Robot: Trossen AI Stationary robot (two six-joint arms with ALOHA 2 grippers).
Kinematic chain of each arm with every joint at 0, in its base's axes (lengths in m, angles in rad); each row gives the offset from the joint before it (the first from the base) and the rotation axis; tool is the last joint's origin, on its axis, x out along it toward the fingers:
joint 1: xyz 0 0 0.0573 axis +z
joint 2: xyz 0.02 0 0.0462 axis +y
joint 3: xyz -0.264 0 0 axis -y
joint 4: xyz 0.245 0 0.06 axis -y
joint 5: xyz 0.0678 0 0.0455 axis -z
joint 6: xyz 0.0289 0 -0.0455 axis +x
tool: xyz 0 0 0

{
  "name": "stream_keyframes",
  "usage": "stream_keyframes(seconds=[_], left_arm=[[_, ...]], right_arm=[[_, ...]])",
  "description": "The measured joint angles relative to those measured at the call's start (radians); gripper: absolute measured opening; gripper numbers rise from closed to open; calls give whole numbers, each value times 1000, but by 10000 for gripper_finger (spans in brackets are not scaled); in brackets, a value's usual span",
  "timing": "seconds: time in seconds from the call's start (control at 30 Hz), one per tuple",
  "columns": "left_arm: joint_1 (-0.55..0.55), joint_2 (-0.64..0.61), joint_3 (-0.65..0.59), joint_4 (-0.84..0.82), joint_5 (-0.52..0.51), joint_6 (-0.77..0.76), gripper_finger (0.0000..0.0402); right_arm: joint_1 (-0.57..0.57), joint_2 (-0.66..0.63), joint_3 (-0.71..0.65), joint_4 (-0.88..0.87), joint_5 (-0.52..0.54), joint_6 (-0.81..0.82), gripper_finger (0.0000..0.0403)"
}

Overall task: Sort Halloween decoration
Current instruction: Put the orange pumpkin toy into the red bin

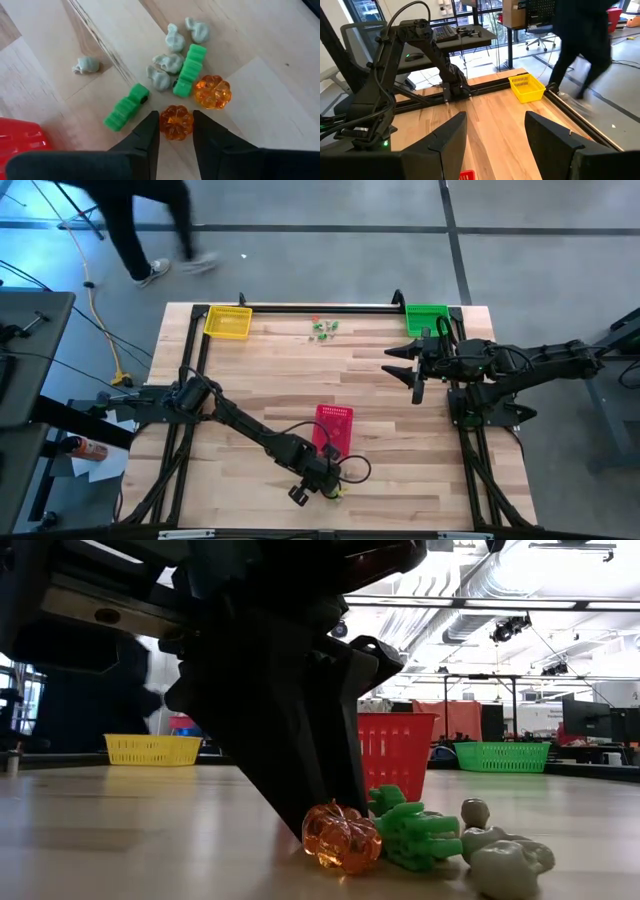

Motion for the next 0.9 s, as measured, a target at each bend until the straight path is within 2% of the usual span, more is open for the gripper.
stream_keyframes(seconds=[0.27,0.43,0.63,0.8,0.9], left_arm=[[56,-39,-4,-100,101,-58,81],[115,-129,-4,-166,200,-84,81],[164,-271,-2,-135,291,-163,81],[175,-418,-2,-122,258,-199,81],[183,-508,-2,-103,157,-207,81]], right_arm=[[0,0,0,0,0,0,197],[0,0,0,0,2,0,197],[0,0,0,-8,3,0,197],[0,0,0,-14,3,0,197],[0,0,0,-18,3,0,197]])
